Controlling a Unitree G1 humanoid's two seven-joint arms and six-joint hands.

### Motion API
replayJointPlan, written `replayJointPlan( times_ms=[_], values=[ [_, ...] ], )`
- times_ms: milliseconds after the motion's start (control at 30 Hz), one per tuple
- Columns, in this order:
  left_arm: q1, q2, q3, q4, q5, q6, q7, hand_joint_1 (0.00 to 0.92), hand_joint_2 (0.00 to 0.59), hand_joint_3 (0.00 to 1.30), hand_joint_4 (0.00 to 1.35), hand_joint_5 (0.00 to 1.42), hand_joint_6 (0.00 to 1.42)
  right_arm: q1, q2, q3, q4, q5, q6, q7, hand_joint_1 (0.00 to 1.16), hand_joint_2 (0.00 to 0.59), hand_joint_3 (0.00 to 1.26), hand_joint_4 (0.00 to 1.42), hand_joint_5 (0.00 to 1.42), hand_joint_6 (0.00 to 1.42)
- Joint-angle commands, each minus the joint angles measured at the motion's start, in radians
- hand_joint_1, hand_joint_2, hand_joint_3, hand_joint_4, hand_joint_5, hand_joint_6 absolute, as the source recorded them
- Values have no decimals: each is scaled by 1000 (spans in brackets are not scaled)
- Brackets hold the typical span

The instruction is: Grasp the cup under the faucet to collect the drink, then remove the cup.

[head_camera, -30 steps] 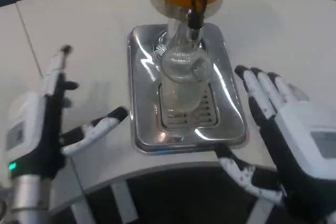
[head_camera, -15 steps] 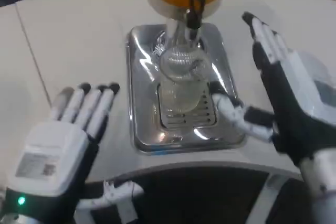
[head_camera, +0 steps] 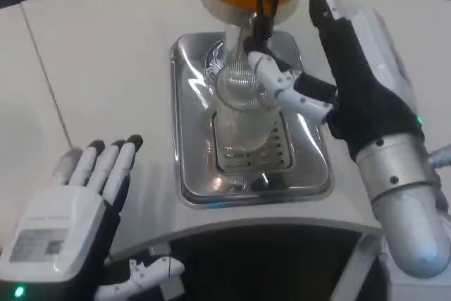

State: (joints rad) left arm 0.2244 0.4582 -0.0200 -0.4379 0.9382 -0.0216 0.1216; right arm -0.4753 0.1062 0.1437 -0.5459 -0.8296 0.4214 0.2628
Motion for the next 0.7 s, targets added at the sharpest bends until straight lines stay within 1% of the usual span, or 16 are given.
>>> replayJointPlan(
  times_ms=[33, 133, 267, 367, 467, 567, 600, 667, 700],
  values=[
    [44, -19, 7, -24, 7, -28, 50, 0, 48, 0, 0, 0, 0, -25, -2, 0, 24, 84, -14, -40, 553, 421, 0, 0, 0, 34],
    [58, -25, 14, -27, 21, -42, 88, 0, 49, 0, 0, 0, 0, -29, -5, 8, 22, 127, -3, -44, 552, 421, 0, 0, 0, 33],
    [65, -32, 25, -21, 15, -51, 112, 0, 50, 0, 0, 0, 0, -11, -6, 42, 13, 161, -8, -55, 551, 420, 0, 0, 0, 33],
    [63, -35, 32, -12, 15, -52, 120, 0, 54, 0, 0, 0, 0, -3, -4, 53, 13, 187, 4, -62, 550, 418, 0, 0, 0, 33],
    [59, -37, 36, -3, 12, -56, 124, 0, 55, 0, 0, 0, 0, -2, -8, 53, 11, 200, 21, -64, 550, 417, 0, 0, 0, 33],
    [54, -40, 40, 7, 8, -56, 126, 0, 62, 0, 0, 0, 0, -4, 2, 41, -6, 232, 61, -55, 550, 416, 0, 0, 0, 33],
    [53, -41, 40, 9, 7, -57, 127, 0, 64, 0, 0, 0, 0, -5, 7, 34, -12, 253, 71, -51, 549, 416, 0, 0, 0, 33],
    [52, -43, 44, 18, 0, -62, 133, 0, 64, 0, 0, 0, 0, -13, 3, 34, -24, 284, 97, -37, 549, 416, 0, 0, 0, 33],
    [52, -43, 46, 22, -4, -65, 135, 0, 70, 0, 0, 0, 0, -17, -6, 40, -28, 291, 102, -30, 549, 417, 0, 0, 0, 33]
  ],
)
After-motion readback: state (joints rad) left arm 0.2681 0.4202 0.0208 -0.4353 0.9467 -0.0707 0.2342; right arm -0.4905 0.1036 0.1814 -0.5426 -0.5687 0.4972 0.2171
